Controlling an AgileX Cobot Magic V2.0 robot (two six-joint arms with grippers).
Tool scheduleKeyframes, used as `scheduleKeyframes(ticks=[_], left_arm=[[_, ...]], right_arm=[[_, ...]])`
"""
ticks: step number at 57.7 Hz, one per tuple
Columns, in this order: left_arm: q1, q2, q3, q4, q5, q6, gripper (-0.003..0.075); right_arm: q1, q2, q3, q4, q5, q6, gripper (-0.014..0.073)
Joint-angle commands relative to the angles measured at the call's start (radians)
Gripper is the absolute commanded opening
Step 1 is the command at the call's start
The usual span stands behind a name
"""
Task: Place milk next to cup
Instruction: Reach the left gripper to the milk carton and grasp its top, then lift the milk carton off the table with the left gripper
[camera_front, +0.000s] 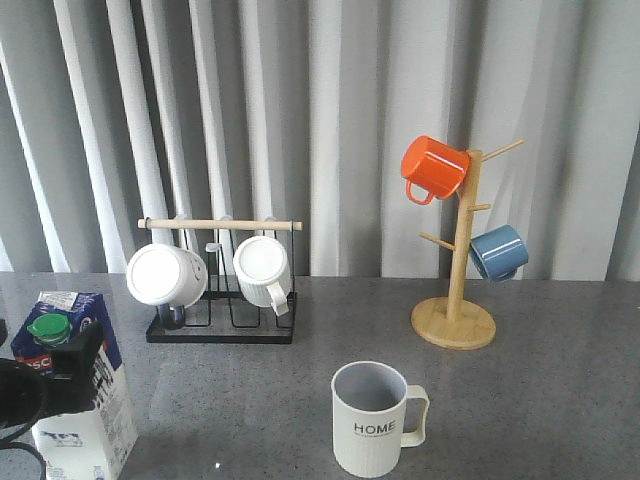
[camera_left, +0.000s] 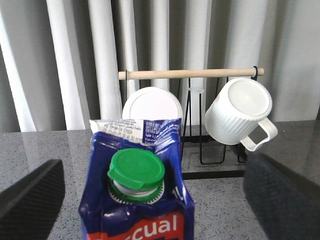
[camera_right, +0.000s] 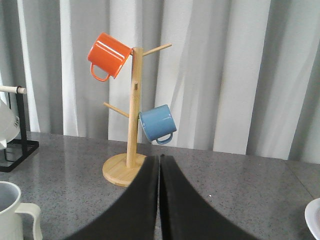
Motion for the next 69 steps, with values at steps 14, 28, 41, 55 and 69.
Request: scheduleKeyframes(ticks=[14,28,41,55,69], left_arm=[[0.02,0.009,-0.034,-0.06,-0.121,0.008,0.0713],[0.02,0.062,-0.064,-0.06,-0.069,-0.001,0.0713],[0.02,0.109,-0.085,-0.063,-0.063,-0.001,0.0711],[0.02,0.135,-0.085,-0.065,-0.058,-0.003,0.0673],[0.02,0.135,-0.085,-0.067,-0.049,-0.004,0.0358]], right_arm=[[-0.005,-0.002,-0.029,-0.003,-0.068,-0.007,-0.0006],[-0.005,-0.002,-0.029,-0.003,-0.068,-0.007,-0.0006],[-0.005,-0.002,-0.029,-0.003,-0.068,-0.007,-0.0006],[-0.005,-0.002,-0.029,-0.003,-0.068,-0.007,-0.0006],[-0.005,-0.002,-0.029,-0.003,-0.068,-0.007,-0.0006]])
